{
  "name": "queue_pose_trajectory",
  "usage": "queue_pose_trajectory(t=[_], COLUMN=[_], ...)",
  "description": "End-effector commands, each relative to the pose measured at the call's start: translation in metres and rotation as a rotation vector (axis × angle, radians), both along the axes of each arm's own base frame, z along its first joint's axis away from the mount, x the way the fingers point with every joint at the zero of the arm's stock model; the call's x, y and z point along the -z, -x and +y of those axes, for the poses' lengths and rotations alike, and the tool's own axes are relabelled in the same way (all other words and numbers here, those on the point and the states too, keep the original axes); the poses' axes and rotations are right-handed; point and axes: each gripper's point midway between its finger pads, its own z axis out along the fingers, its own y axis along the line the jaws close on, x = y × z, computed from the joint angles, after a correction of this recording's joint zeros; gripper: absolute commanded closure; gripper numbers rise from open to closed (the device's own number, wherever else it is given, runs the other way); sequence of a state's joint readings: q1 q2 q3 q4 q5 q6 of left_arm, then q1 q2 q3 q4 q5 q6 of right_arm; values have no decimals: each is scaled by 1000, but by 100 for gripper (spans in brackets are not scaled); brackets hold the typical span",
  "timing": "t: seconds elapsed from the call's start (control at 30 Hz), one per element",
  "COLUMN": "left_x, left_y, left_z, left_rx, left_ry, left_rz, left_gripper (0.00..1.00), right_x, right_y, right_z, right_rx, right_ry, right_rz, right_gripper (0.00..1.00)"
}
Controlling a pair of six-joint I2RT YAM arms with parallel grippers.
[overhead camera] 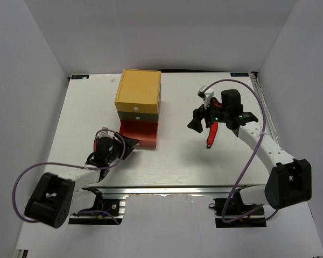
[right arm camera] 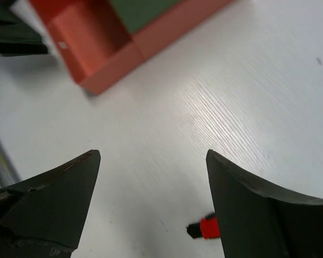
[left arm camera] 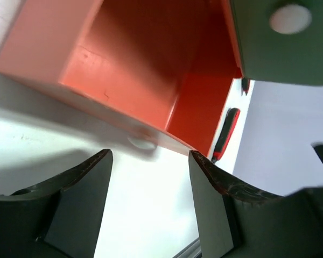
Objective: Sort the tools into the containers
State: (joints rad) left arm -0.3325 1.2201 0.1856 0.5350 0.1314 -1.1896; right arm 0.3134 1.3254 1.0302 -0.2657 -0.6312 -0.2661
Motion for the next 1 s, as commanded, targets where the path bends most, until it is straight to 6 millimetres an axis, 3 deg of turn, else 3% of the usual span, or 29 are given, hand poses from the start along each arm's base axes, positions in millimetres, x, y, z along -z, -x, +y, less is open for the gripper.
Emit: queue_pose_trajectory(t=[0.0, 0.07, 0.1, 0.17, 0.2, 0.3, 0.43, 0.57, 0.67, 0.77, 0.97], left_x=[8, -11, -5, -20, -16, -31, -58, -95, -104, -127, -147], left_y=[19, 19, 26, 30, 33, 35, 34, 33, 36, 33, 30], left_z=[11, 18, 27, 34, 47, 67, 99, 128, 145, 156, 171], left_rx=[35, 30, 11, -8, -56, -137, -258, -344, -368, -400, -447], left_ry=[-137, -178, -221, -242, -284, -342, -462, -602, -720, -784, -866], left_rz=[77, 24, 63, 39, 61, 44, 10, -7, 24, 14, 11], left_gripper=[31, 30, 30, 25, 25, 19, 3, 2, 2, 2, 3], right_x=[29, 51, 61, 72, 80, 97, 126, 148, 162, 171, 172], right_y=[-26, -33, -35, -42, -43, -47, -48, -55, -56, -53, -46], right_z=[-42, -68, -77, -100, -106, -125, -124, -121, -119, -121, -127], right_rx=[337, 542, 605, 771, 809, 930, 949, 951, 957, 968, 958], right_ry=[132, 193, 223, 265, 290, 334, 359, 373, 386, 399, 386], right_rz=[81, 143, 165, 185, 203, 257, 380, 441, 479, 509, 497], right_gripper=[13, 11, 11, 11, 11, 11, 12, 16, 18, 28, 54])
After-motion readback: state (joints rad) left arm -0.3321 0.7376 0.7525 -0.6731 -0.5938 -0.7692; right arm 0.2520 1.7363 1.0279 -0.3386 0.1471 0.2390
